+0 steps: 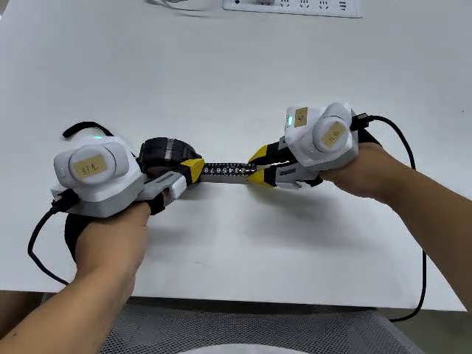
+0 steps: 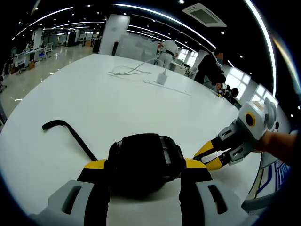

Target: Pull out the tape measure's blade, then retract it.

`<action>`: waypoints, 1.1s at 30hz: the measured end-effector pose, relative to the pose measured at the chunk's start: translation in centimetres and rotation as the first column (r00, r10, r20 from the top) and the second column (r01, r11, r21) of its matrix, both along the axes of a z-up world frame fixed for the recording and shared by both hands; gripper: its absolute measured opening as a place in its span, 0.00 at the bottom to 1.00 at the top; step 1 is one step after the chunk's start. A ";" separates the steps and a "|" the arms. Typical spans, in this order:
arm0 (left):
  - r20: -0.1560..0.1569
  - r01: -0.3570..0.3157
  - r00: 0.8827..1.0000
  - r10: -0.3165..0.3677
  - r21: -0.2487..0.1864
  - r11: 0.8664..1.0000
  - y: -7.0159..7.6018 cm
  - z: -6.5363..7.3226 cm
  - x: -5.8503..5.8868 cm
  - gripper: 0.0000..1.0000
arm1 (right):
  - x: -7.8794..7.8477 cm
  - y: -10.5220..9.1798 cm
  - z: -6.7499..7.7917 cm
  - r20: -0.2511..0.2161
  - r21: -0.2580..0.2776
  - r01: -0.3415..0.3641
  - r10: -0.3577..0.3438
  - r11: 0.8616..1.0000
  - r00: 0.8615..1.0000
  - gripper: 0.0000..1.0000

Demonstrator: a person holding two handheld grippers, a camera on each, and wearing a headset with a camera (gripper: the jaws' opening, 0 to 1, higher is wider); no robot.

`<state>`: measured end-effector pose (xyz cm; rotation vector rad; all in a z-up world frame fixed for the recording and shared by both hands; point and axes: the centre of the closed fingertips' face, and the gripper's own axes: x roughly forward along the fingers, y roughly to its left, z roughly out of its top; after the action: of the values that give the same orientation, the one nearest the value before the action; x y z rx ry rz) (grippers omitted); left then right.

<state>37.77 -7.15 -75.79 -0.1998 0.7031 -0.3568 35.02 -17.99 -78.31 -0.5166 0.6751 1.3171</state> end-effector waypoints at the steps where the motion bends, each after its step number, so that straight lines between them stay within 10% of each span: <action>1: 0.000 0.001 1.000 -0.001 0.000 1.000 0.0 0.0 0.0 0.56 | 0.0 0.3 0.0 -0.002 0.002 0.000 0.000 1.000 1.000 0.11; 33: 0.002 0.009 1.000 -0.009 -0.008 1.000 0.0 0.0 -0.1 0.56 | 0.5 5.9 -0.6 -0.019 0.061 -0.032 0.033 0.998 0.999 0.11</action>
<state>37.71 -7.13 -75.80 -0.2035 0.7014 -0.3684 35.53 -12.10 -78.89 -0.4674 0.6438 1.3711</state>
